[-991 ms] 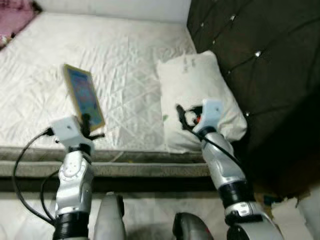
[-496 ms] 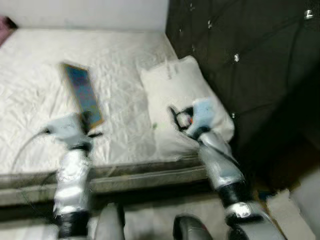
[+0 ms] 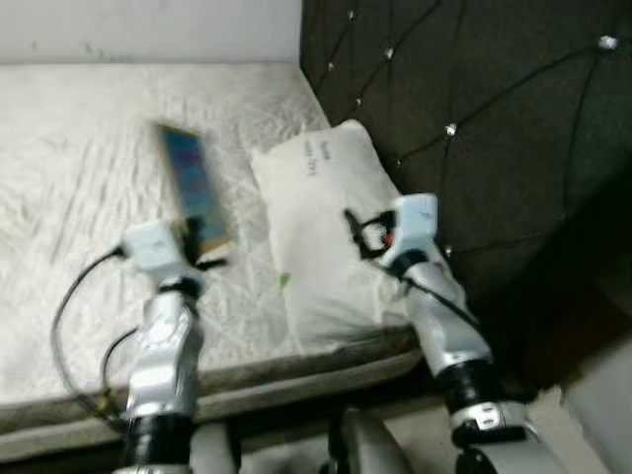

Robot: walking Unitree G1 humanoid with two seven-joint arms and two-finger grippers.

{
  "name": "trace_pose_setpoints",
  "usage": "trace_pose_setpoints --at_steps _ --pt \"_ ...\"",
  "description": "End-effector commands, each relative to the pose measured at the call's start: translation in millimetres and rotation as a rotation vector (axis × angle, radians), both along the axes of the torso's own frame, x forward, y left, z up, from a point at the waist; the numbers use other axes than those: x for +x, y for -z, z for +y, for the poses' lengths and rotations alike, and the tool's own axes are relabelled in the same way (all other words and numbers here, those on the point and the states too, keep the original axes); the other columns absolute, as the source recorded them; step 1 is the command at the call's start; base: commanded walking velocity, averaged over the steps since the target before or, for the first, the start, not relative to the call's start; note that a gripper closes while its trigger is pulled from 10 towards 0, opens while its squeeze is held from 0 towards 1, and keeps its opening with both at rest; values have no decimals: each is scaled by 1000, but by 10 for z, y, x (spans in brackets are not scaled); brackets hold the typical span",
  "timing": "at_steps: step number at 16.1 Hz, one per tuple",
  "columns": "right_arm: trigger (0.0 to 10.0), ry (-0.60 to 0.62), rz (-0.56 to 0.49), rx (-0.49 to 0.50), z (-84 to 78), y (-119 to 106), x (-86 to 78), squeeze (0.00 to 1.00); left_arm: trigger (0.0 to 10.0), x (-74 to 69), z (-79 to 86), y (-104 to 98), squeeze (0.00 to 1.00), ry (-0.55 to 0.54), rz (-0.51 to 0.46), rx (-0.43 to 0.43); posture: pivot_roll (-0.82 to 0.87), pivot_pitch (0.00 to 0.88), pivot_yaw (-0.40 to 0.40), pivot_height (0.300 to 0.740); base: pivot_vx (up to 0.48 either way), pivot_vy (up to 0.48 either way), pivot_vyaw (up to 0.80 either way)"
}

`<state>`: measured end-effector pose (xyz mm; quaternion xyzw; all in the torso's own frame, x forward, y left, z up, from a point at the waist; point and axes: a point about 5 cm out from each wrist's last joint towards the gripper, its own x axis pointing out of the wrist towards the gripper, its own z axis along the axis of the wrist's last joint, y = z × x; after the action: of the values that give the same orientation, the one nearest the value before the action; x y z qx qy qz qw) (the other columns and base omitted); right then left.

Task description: Clean up the room

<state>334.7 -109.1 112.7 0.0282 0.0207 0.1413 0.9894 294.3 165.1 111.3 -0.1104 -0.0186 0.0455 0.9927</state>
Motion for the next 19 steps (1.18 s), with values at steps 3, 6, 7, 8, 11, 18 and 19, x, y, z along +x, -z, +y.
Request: trace_pose_setpoints --at_steps 3,6,7,8,11,18,19 --pt "10000 -42 -16 20 116 -65 -6 0 10000 15 118 -70 0 -60 -20 -3 -103 0 -71 656 0 0 0" --pt "10000 -43 -11 16 61 -45 -62 0 10000 6 105 -30 0 -105 16 -19 -111 0 -76 633 0 0 0" --pt "10000 -42 -10 13 41 -40 -80 0 10000 3 105 -23 0 -124 22 -34 -116 0 -77 613 0 0 0" --pt "10000 -41 -9 12 33 -36 -87 0 10000 5 105 -21 0 -130 24 -40 -118 0 -78 603 0 0 0" --pt "10000 -41 3 -8 8 -15 -102 0 10000 63 87 -39 0 -125 29 -50 -123 0 -81 563 0 0 0" --pt "10000 -28 29 -35 -45 20 -109 0 10000 112 167 -98 0 -197 15 -77 -124 0 -83 563 0 0 0" --pt "10000 -27 31 -36 -47 22 -108 0 10000 114 167 -96 0 -197 15 -80 -124 0 -83 563 0 0 0"
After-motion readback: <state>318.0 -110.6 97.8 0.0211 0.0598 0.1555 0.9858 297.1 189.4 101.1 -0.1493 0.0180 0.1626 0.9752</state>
